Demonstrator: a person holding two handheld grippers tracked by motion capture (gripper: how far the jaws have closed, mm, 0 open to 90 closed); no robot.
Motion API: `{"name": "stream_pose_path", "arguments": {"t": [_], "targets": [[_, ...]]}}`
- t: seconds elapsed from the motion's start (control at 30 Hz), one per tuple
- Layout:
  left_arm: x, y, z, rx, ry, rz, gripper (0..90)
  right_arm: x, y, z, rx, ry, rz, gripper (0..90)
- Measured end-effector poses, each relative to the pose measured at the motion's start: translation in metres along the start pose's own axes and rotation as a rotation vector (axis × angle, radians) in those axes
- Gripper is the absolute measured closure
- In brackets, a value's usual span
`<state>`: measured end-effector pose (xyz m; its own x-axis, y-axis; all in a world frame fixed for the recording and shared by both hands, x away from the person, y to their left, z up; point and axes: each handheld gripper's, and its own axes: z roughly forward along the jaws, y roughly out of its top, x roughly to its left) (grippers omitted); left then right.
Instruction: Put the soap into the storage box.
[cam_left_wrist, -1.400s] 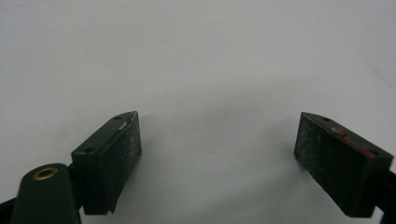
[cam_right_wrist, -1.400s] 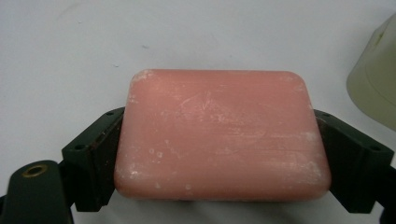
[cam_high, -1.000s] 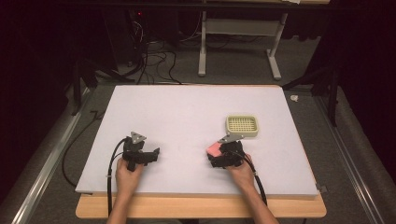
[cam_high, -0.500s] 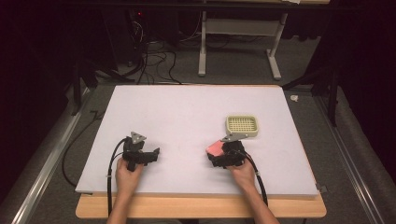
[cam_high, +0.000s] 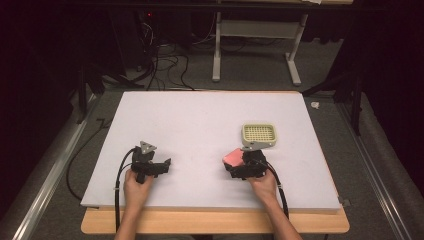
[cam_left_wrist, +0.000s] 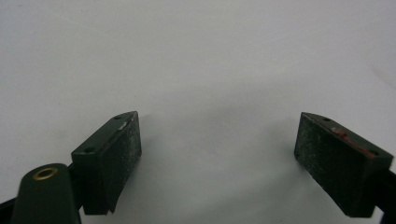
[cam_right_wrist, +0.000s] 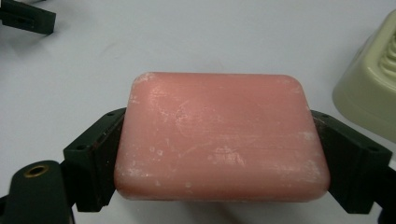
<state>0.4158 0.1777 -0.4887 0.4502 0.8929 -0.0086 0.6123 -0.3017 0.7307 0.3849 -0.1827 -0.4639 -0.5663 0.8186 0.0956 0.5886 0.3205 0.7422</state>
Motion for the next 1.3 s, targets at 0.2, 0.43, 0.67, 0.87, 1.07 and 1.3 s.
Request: {"name": "stream_pose_path", "arguments": {"t": [0.2, 0.43, 0.67, 0.87, 1.07, 1.3], "targets": [[0.000, 0.000, 0.000, 0.000, 0.000, 0.000, 15.3, -0.005, -0.001, -0.008, -0.007, -0.009, 0.001, 13.6], [0.000, 0.000, 0.000, 0.000, 0.000, 0.000, 15.3, -0.012, -0.004, -0.018, -0.015, -0.012, 0.023, 13.6], [0.000, 0.000, 0.000, 0.000, 0.000, 0.000, 15.3, -0.019, -0.007, -0.025, -0.022, -0.017, 0.037, 13.7], [0.000, 0.000, 0.000, 0.000, 0.000, 0.000, 15.3, -0.023, -0.009, -0.030, -0.027, -0.023, 0.044, 13.6], [0.000, 0.000, 0.000, 0.000, 0.000, 0.000, 15.3, -0.028, -0.010, -0.037, -0.032, -0.031, 0.060, 13.6], [0.000, 0.000, 0.000, 0.000, 0.000, 0.000, 15.3, -0.035, -0.013, -0.044, -0.034, -0.047, 0.076, 13.6]]}}
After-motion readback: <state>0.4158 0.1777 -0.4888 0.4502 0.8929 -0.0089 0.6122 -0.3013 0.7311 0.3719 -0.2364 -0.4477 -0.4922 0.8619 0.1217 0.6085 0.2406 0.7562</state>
